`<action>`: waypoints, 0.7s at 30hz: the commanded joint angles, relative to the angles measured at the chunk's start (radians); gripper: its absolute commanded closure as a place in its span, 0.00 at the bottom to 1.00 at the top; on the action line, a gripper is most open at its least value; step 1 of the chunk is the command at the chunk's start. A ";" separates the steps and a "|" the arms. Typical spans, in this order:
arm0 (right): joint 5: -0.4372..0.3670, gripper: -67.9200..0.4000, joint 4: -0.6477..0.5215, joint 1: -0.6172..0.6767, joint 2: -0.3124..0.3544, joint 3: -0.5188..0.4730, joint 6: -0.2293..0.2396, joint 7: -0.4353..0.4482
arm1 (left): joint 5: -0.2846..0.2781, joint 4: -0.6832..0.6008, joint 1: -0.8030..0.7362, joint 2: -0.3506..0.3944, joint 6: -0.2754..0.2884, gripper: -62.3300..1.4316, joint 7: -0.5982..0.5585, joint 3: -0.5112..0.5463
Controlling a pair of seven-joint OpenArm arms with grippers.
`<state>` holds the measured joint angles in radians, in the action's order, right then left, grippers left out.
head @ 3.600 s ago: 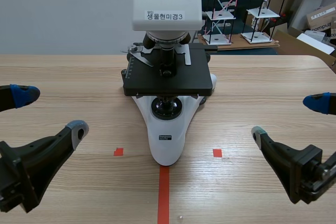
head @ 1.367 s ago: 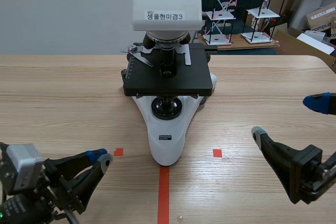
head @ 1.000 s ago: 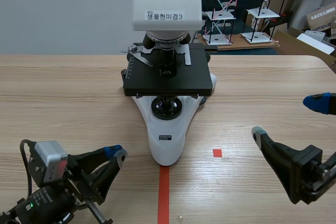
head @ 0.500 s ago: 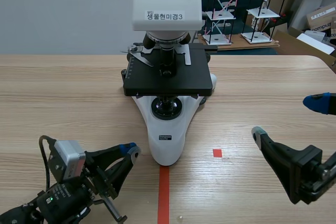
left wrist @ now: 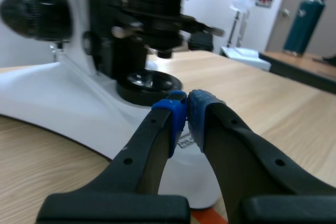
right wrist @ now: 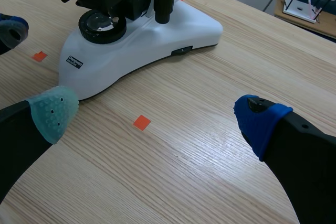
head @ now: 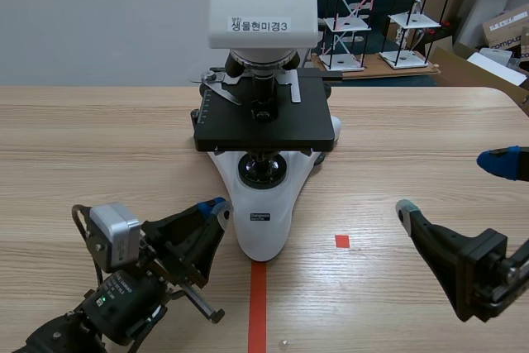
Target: Point at the diaphragm
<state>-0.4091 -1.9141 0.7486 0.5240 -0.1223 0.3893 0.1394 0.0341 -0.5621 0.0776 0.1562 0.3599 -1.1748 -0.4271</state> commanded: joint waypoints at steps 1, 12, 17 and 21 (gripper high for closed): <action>-0.010 0.00 -0.014 0.002 0.010 -0.001 0.000 0.011 | -0.046 -0.007 0.003 0.005 0.001 0.90 -0.011 0.000; -0.010 0.00 -0.014 0.002 0.010 -0.001 0.000 0.011 | -0.035 -0.007 0.006 0.002 0.002 0.90 -0.045 0.000; -0.010 0.00 -0.014 0.002 0.010 -0.001 0.000 0.011 | 0.000 -0.007 0.006 0.002 0.002 0.90 -0.069 0.000; -0.010 0.00 -0.014 0.002 0.010 -0.001 0.000 0.011 | 0.001 -0.007 0.006 0.002 0.002 0.90 -0.068 0.000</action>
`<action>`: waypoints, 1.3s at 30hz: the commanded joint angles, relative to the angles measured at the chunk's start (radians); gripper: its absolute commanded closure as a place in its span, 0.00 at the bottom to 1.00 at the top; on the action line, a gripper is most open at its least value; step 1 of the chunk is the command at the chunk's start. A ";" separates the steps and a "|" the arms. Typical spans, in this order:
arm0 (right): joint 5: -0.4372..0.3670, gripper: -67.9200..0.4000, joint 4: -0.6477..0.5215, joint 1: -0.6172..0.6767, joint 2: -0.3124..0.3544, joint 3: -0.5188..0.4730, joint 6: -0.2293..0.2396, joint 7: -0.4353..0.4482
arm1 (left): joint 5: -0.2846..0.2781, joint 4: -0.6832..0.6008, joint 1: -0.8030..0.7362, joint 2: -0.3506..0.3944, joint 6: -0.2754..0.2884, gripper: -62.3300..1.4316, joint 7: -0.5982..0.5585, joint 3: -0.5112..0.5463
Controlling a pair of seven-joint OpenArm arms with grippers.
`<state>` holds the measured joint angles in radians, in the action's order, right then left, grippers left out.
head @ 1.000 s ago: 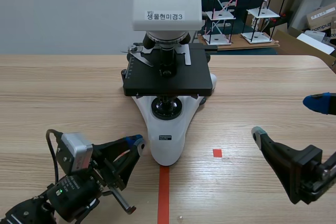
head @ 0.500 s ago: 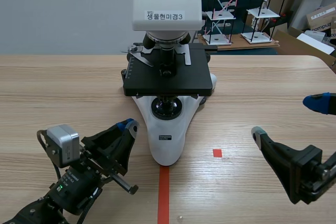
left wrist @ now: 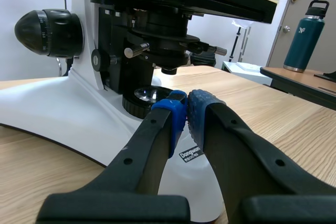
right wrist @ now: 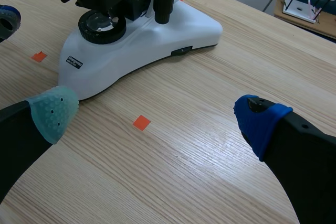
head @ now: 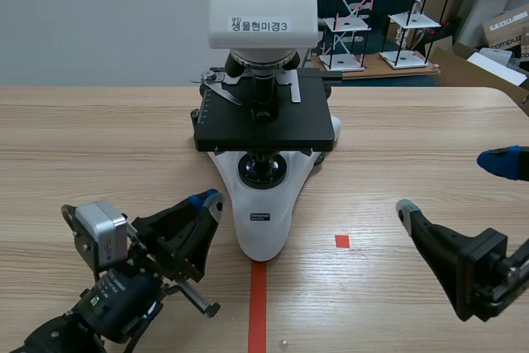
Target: Point at the diaphragm
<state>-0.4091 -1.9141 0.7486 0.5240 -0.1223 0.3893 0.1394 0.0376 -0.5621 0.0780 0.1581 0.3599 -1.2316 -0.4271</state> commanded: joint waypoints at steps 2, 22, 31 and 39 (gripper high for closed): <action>-0.010 0.00 -0.014 0.002 0.010 -0.001 0.000 0.011 | 0.013 -0.007 0.006 0.000 0.002 0.90 -0.011 0.000; -0.010 0.00 -0.014 0.002 0.010 -0.001 0.000 0.011 | 0.034 -0.007 0.005 0.000 0.002 0.90 -0.010 0.000; -0.010 0.00 -0.014 0.002 0.010 -0.001 0.000 0.011 | 0.034 -0.007 0.005 0.000 0.002 0.90 -0.010 0.000; -0.010 0.00 -0.014 0.002 0.010 -0.001 0.000 0.011 | 0.034 -0.007 0.005 0.000 0.001 0.90 -0.010 0.000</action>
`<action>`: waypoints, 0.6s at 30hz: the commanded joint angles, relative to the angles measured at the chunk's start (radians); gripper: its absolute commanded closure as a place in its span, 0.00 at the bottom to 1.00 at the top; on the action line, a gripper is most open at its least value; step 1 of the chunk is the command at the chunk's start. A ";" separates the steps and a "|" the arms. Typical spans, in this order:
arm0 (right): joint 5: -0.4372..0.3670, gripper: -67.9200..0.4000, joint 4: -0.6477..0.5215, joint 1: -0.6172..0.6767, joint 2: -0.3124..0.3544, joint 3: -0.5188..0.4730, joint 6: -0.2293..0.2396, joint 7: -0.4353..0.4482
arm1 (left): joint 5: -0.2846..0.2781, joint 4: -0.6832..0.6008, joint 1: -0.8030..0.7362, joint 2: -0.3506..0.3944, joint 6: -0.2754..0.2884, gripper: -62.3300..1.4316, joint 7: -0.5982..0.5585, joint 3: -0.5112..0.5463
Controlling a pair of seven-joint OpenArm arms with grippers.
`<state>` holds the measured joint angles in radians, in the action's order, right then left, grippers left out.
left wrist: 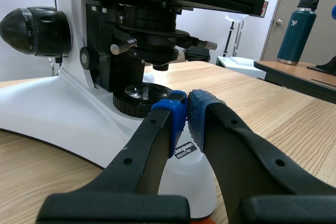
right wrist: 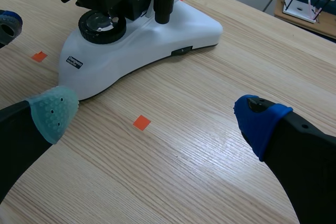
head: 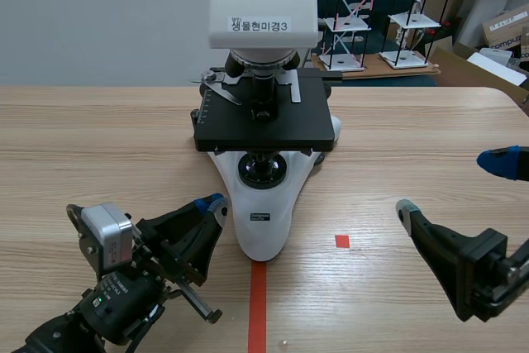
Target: Point at the diaphragm
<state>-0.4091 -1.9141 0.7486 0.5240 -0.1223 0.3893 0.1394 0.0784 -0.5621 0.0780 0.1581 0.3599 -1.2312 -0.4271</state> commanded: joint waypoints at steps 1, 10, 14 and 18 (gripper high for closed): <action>-0.010 0.00 -0.014 0.002 0.010 -0.001 0.000 0.011 | -0.007 -0.007 0.005 0.000 0.000 0.90 -0.010 0.000; -0.010 0.00 -0.014 0.002 0.010 -0.001 0.000 0.011 | -0.007 -0.007 0.005 0.000 -0.007 0.90 -0.008 0.000; -0.010 0.00 -0.014 0.002 0.010 -0.001 0.000 0.011 | -0.007 -0.006 0.005 0.000 -0.007 0.90 -0.006 0.000; -0.010 0.00 -0.014 0.002 0.010 -0.001 0.000 0.011 | -0.007 -0.006 0.005 0.000 -0.007 0.90 -0.006 0.000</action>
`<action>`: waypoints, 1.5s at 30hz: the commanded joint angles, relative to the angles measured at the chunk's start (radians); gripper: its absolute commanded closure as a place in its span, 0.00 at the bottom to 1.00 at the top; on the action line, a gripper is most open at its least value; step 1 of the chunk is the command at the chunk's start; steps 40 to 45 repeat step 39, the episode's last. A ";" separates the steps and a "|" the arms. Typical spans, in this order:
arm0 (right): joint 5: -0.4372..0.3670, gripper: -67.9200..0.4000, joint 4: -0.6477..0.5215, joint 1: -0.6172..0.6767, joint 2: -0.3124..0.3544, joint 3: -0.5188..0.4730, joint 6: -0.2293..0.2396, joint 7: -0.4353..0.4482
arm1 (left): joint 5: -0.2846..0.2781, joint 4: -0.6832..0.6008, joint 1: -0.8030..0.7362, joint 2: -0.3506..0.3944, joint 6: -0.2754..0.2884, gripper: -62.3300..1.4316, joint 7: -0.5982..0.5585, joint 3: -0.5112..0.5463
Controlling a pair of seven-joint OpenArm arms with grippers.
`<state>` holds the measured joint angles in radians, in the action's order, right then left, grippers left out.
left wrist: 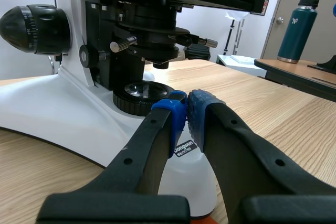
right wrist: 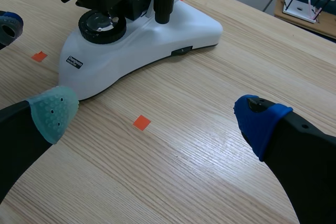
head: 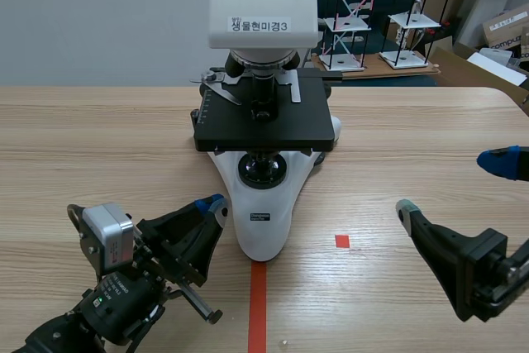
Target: Point at the diaphragm
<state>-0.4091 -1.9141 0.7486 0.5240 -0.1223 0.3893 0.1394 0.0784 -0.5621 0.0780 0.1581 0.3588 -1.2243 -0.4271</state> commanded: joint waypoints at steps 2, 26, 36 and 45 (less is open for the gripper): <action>-0.010 0.00 -0.014 0.002 0.010 -0.001 0.000 0.011 | -0.007 -0.006 0.005 0.000 -0.006 0.90 -0.013 0.000; -0.010 0.00 -0.014 0.002 0.010 -0.001 0.000 0.011 | -0.006 -0.006 0.005 0.000 -0.028 0.90 -0.013 0.000; -0.010 0.00 -0.014 0.002 0.010 -0.001 0.000 0.011 | -0.006 -0.006 0.005 0.001 -0.028 0.90 -0.013 0.000; -0.010 0.00 -0.014 0.002 0.010 -0.001 0.000 0.011 | -0.006 -0.006 0.005 0.001 -0.028 0.90 -0.013 0.000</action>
